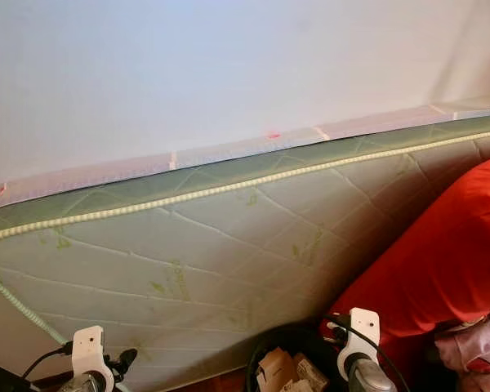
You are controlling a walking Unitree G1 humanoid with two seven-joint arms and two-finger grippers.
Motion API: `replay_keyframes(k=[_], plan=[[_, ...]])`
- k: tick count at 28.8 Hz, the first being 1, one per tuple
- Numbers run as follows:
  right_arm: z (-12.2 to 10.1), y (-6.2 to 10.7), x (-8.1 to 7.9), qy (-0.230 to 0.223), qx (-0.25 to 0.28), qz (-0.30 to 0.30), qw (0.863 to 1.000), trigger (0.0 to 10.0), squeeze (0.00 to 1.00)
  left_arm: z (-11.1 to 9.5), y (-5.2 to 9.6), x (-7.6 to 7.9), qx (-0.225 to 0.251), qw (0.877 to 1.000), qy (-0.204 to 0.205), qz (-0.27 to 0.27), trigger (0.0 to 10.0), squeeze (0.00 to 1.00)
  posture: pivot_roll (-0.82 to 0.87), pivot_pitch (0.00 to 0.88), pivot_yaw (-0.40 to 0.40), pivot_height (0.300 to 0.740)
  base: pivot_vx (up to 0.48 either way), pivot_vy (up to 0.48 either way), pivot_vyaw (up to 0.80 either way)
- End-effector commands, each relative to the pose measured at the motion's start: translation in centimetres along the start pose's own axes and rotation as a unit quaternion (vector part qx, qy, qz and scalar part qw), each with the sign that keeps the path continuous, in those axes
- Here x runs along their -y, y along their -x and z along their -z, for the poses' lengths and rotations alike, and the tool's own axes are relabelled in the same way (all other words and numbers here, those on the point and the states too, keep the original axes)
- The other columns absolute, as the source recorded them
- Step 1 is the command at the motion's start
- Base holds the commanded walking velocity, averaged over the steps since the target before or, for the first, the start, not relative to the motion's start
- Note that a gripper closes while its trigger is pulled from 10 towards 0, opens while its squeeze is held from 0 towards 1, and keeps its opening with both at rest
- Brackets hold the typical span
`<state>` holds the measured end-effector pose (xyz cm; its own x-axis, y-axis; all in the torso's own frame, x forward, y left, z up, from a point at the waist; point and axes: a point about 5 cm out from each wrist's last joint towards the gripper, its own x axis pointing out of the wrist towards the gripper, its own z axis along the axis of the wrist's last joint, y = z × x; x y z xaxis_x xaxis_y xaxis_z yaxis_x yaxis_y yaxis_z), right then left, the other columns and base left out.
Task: Clean up the room
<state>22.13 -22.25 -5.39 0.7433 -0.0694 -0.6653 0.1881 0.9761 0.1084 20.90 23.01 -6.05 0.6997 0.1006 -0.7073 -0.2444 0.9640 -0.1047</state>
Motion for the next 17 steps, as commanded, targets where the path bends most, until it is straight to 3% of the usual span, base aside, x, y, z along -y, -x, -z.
replay_keyframes(k=[1,7,8,9,10,11,17], plan=[[0.20,0.07,0.26,0.007,-0.008,0.003,1.000,10.0,0.00,0.49,0.10,-0.06,-0.011,1.000,-0.004,0.002,10.0,0.00,0.12,0.000,-0.014,0.740,0.000,0.000,0.00],[0.19,0.07,0.21,0.004,-0.007,0.000,1.000,10.0,0.00,0.49,0.10,-0.06,-0.011,1.000,-0.004,0.002,10.0,0.00,0.12,0.000,-0.014,0.740,0.000,0.000,0.00],[0.19,0.07,0.20,0.004,-0.007,-0.001,1.000,10.0,0.09,0.50,0.10,-0.06,-0.011,1.000,-0.004,0.002,10.0,0.00,0.12,0.000,-0.014,0.740,0.000,0.000,0.00],[0.20,0.07,0.21,0.004,-0.008,-0.001,1.000,10.0,0.77,0.50,0.10,-0.06,-0.012,1.000,-0.004,0.002,10.0,0.00,0.12,0.000,-0.014,0.740,0.000,0.000,0.00],[0.21,0.07,0.21,0.004,-0.008,-0.001,1.000,10.0,0.77,0.50,0.10,-0.06,-0.012,1.000,-0.004,0.001,10.0,0.00,0.12,0.000,-0.014,0.740,0.000,0.000,0.00],[0.21,0.07,0.23,0.006,-0.009,0.000,1.000,10.0,0.99,0.50,0.10,-0.07,-0.012,1.000,-0.005,0.001,10.0,0.00,0.12,0.000,-0.014,0.740,0.000,0.000,0.00],[0.23,0.07,0.19,0.001,-0.008,-0.002,1.000,10.0,0.99,0.51,0.10,-0.07,-0.012,1.000,-0.005,0.001,10.0,0.00,0.12,0.000,-0.014,0.740,0.000,0.000,0.00]])
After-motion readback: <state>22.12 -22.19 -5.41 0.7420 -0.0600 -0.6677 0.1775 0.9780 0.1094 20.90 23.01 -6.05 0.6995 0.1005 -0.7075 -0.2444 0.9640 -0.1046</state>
